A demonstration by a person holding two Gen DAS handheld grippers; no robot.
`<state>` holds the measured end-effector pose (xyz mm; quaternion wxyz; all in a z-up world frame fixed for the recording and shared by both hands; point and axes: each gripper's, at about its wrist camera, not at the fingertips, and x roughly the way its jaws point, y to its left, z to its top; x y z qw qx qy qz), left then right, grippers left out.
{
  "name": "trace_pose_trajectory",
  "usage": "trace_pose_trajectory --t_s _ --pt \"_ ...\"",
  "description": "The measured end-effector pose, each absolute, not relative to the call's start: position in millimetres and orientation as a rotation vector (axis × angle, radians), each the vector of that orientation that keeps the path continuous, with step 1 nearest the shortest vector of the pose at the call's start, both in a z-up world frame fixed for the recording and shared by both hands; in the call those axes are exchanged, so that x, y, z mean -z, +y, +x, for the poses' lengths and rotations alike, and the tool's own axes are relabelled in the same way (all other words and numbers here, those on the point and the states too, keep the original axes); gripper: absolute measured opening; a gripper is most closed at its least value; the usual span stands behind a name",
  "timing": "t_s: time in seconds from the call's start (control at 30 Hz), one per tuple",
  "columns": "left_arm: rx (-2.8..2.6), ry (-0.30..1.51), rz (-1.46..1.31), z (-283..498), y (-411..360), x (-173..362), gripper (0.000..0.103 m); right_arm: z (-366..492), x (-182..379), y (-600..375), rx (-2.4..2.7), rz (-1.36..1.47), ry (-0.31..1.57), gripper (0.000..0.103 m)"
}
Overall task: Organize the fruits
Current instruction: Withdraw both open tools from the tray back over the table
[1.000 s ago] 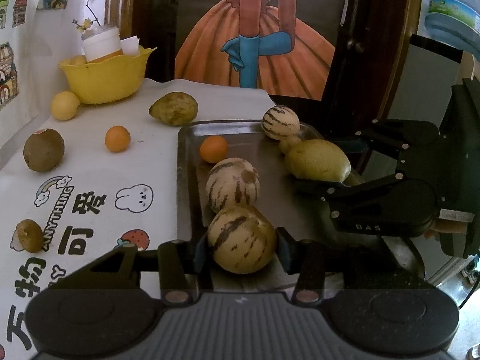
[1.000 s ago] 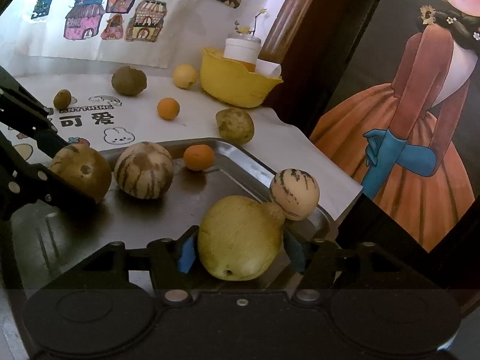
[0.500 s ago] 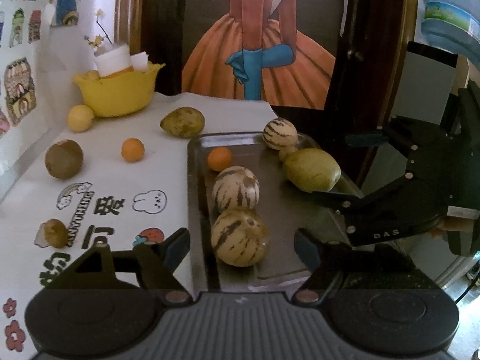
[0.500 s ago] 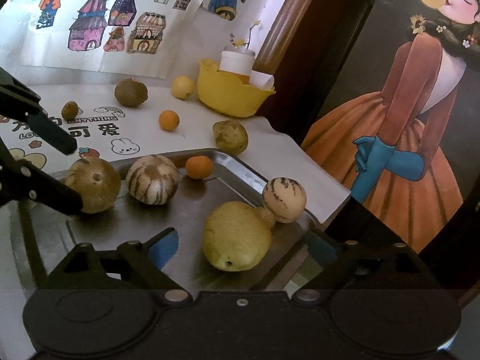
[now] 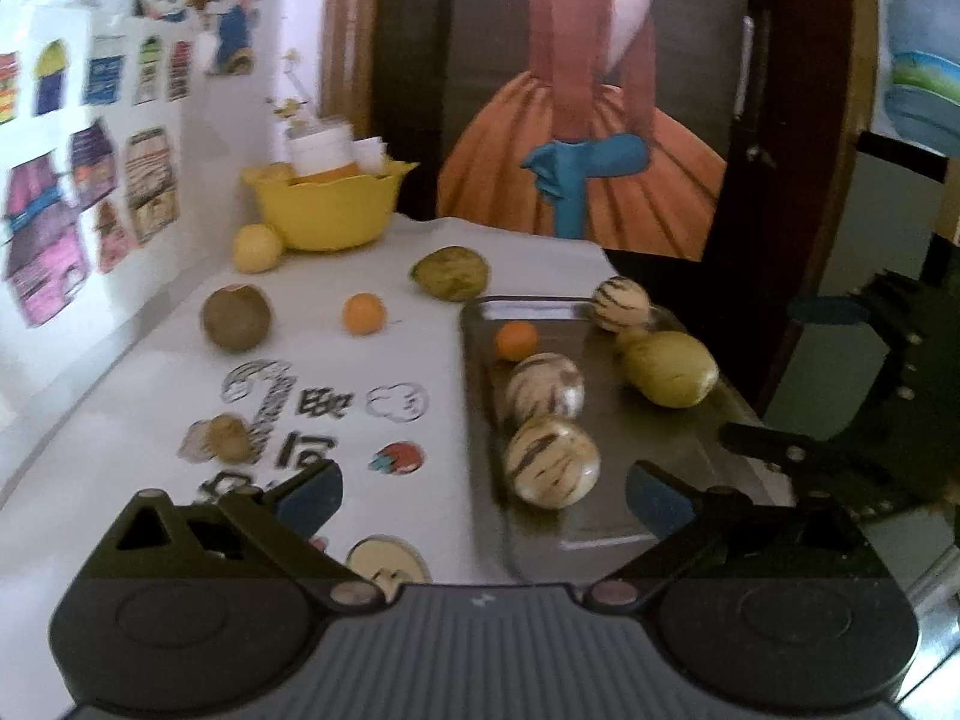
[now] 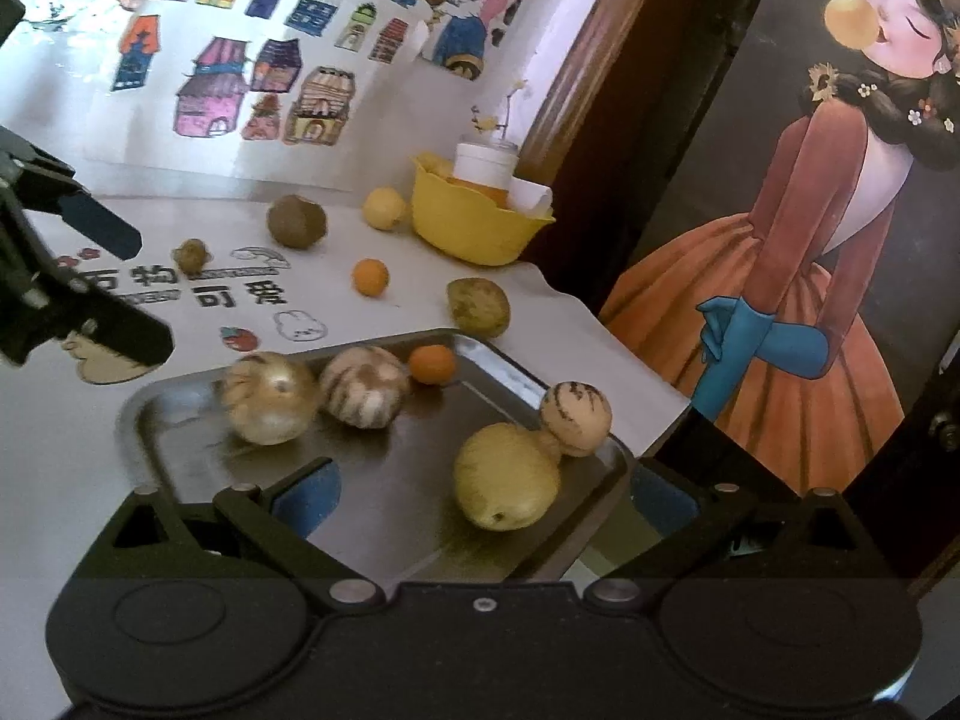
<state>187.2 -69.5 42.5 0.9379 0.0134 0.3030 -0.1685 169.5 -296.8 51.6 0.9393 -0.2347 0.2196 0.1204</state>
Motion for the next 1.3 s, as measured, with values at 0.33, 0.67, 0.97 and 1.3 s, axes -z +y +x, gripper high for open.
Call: trace_pose_trajectory --t_s 0.33,0.67,0.97,1.3 --pt "0.244 0.635 0.017 149 -22 -41 0.103 109 -52 -262 -0.355 -0.369 0.523 0.102" --pt "0.115 0.674 -0.006 124 39 -40 0.103 86 -57 -209 -0.528 -0.312 0.574 0.102" --pt "0.038 0.653 0.005 123 74 -59 0.103 104 -92 -177 -0.696 -0.299 0.639 0.102" --pt "0.061 0.643 0.002 145 64 -63 0.103 157 -147 -173 -0.732 -0.262 0.634 0.102"
